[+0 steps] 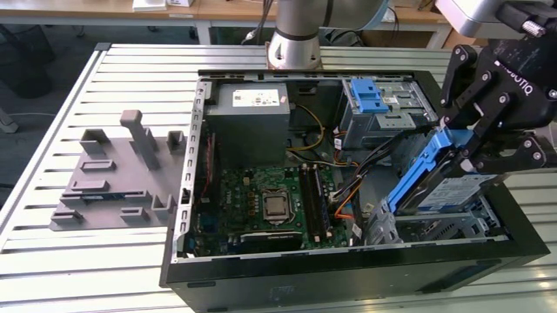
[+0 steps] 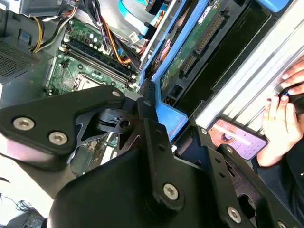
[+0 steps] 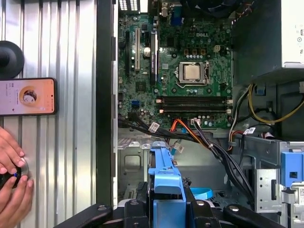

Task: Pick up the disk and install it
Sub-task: 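Insert the disk into the insertion slot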

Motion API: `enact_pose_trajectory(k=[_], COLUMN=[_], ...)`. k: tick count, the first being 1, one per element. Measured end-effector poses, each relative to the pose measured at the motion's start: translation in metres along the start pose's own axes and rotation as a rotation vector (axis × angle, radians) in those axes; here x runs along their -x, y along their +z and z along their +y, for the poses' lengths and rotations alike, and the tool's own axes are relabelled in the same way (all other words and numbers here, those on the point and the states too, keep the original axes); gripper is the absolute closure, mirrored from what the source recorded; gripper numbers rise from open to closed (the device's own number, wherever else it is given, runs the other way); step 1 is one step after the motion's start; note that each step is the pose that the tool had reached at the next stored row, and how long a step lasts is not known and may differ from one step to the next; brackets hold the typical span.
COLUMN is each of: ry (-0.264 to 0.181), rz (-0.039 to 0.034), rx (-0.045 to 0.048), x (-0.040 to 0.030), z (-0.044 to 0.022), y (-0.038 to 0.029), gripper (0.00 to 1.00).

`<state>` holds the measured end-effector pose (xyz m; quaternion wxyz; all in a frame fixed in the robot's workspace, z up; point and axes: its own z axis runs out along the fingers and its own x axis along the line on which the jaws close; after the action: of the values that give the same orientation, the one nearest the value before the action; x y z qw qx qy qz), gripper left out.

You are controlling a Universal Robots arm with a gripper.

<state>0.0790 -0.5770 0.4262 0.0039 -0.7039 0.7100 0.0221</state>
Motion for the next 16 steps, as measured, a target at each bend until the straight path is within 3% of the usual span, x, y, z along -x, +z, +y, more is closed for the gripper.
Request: enact_pose_trajectory(k=[16], ry=[0.000], rz=[-0.0001], rx=[0.0000], x=[-0.0006], z=[-0.0004], y=[0.0164], gripper=[0.64])
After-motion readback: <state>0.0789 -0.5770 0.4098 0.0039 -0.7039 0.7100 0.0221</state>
